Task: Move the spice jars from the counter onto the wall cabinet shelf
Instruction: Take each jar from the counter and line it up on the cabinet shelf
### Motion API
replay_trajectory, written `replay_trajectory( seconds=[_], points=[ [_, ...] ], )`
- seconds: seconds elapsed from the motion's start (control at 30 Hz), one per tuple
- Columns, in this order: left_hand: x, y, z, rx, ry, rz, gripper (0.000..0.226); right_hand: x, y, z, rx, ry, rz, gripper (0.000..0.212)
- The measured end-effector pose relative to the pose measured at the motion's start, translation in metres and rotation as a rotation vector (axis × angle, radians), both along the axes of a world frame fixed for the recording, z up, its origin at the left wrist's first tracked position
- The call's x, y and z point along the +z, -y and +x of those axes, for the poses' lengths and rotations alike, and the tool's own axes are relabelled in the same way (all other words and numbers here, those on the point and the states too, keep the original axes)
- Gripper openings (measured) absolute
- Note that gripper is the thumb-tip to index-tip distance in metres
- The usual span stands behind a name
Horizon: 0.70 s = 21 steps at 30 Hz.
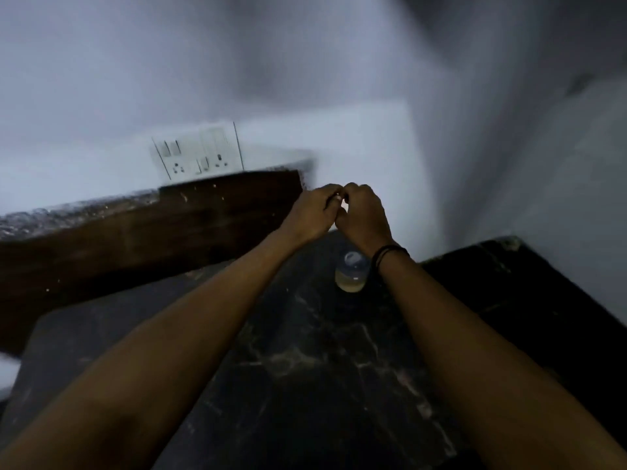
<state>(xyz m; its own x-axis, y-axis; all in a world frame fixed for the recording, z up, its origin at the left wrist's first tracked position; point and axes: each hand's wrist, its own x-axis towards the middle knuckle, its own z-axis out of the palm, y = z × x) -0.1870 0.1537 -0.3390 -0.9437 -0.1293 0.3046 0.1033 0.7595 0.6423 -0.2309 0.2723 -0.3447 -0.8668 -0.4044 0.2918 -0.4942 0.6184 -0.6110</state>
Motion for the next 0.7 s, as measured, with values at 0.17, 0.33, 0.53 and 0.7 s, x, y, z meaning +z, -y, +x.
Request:
replay_trajectory(
  seconds=[0.17, 0.33, 0.53, 0.7],
  points=[
    [-0.090, -0.019, -0.015, -0.051, 0.303, -0.075, 0.030, -0.094, -0.018, 0.009, -0.071, 0.230, 0.092, 0.033],
    [-0.144, -0.030, -0.033, -0.099, 0.326, -0.069, 0.025, -0.142, -0.023, 0.006, -0.123, 0.268, 0.263, 0.057],
    [-0.191, -0.035, -0.060, -0.013, 0.419, -0.143, 0.051, -0.184, -0.024, -0.017, -0.169, 0.334, 0.258, 0.058],
    [-0.206, -0.038, -0.070, 0.015, 0.441, 0.077, 0.054, -0.206, -0.020, -0.022, -0.192, 0.376, 0.162, 0.062]
  ],
)
